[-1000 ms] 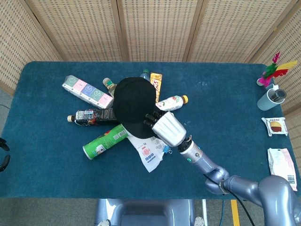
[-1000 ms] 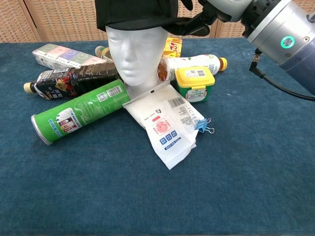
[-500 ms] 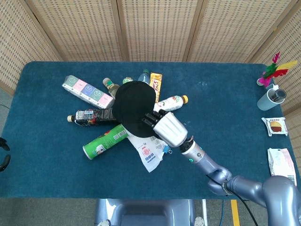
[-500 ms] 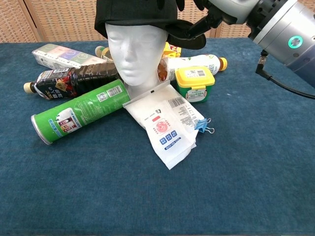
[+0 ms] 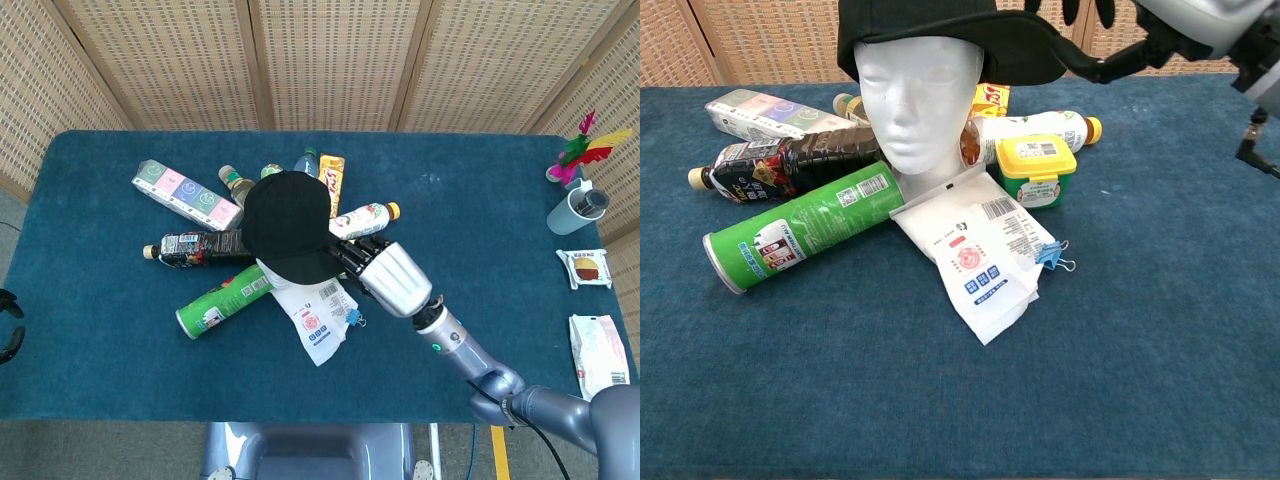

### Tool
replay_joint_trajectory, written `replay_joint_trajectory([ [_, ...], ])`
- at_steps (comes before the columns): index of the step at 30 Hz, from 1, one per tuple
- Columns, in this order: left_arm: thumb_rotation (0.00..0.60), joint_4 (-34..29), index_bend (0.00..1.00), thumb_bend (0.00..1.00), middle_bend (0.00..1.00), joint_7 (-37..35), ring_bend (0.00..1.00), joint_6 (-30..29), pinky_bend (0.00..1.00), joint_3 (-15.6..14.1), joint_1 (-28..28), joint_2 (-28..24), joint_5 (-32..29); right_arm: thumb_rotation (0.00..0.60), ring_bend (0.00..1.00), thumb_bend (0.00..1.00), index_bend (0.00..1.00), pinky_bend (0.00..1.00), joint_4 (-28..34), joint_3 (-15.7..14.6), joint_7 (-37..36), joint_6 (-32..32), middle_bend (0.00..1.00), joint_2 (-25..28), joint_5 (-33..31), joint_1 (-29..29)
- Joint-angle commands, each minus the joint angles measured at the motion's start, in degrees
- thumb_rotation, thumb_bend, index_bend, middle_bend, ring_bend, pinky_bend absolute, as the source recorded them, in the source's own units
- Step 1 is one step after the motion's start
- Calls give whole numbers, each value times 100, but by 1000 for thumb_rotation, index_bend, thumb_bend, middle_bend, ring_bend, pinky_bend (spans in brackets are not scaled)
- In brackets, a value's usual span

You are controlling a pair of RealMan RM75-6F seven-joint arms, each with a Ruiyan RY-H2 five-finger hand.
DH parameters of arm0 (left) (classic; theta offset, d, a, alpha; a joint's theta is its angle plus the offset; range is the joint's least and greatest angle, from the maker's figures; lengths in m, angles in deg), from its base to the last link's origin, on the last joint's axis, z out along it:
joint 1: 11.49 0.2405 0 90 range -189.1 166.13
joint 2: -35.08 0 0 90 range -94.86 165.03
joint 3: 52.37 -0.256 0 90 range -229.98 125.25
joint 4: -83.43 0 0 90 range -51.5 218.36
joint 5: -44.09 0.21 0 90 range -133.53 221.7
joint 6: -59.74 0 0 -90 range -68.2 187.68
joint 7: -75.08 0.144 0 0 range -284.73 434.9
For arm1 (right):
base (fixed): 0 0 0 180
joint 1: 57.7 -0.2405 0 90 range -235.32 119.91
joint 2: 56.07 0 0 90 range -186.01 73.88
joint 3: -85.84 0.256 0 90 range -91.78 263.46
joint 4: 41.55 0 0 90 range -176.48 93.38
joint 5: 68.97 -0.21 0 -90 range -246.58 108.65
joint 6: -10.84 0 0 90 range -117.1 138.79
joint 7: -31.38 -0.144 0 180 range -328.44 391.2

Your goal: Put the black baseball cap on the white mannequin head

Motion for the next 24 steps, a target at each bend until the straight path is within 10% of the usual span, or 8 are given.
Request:
replay_joint_trajectory([
  [1, 600, -9, 478, 365, 356, 14, 287, 8, 310, 3, -5, 6, -10, 600, 475, 522, 234, 568, 135, -130, 8, -72, 372, 139, -17, 202],
  [13, 600, -28, 478, 366, 356, 99, 287, 32, 310, -8, 9, 104, -81, 600, 510, 528, 313, 624, 389, -408, 47, -330, 422, 538, -226, 982],
  [24, 600, -8, 478, 366, 357, 60, 297, 3, 310, -90, 116, 283, -128, 600, 783, 529, 645, 848, 794, -488, 200, -152, 678, 1042, -1060, 1794],
])
